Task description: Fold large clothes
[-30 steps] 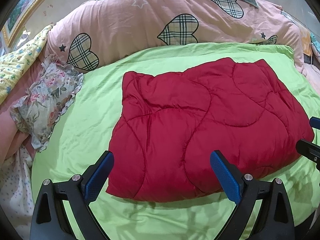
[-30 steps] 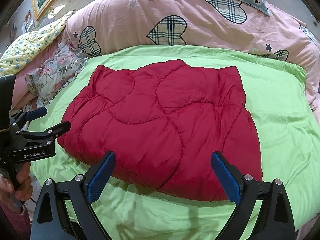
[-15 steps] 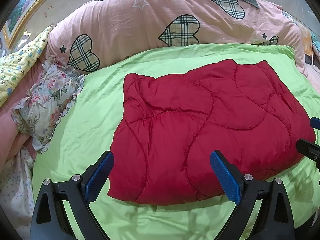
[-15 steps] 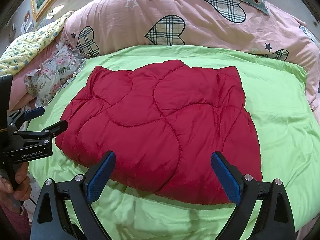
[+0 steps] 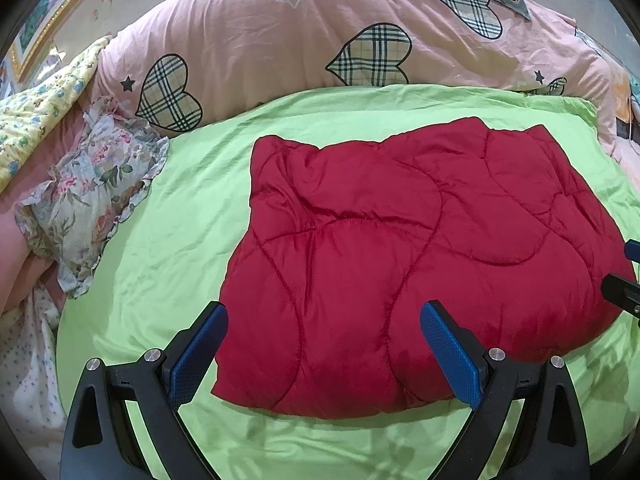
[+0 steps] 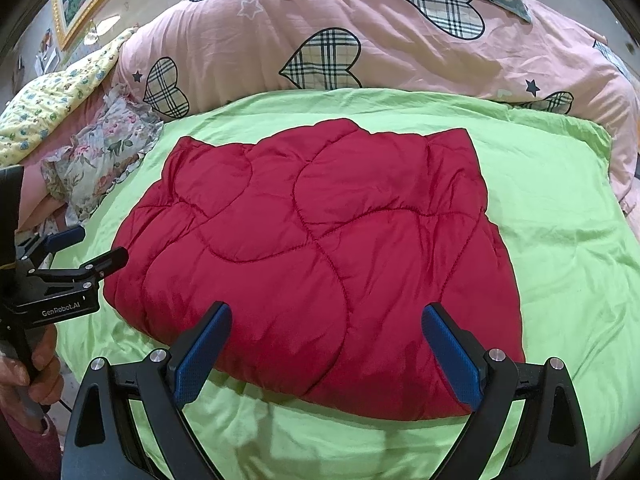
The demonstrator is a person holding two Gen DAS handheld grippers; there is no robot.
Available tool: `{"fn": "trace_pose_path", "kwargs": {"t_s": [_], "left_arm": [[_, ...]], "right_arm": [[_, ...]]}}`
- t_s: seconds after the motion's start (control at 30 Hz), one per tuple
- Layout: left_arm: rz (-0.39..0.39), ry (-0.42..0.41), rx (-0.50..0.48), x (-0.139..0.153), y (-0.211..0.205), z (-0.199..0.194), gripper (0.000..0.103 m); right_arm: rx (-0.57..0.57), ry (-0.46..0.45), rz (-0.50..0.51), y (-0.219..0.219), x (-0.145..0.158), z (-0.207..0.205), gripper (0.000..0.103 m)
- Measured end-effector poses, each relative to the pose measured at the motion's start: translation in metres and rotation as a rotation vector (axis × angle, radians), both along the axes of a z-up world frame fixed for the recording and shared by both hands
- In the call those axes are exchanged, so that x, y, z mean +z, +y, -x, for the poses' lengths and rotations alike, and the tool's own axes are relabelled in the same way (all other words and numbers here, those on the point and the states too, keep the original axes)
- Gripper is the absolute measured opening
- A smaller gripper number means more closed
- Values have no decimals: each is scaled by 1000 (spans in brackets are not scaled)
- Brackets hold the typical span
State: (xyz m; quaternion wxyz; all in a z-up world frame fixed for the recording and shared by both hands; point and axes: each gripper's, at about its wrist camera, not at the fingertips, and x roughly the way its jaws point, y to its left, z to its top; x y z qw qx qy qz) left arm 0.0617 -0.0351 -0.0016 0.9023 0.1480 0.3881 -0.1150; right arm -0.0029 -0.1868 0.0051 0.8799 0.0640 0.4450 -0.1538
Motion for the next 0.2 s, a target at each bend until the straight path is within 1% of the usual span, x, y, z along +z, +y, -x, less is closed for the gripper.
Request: {"fn": "trace_pose_path", "kwargs": {"t_s": [0.1,0.2], "left_arm": [[11,0,-5,0,0,1,98],[8,-26,-4,1,0,4,98]], "right_arm": [[8,-4,3,2,0,-1,97],[17,-10,-10,3,-1,-3,97]]}}
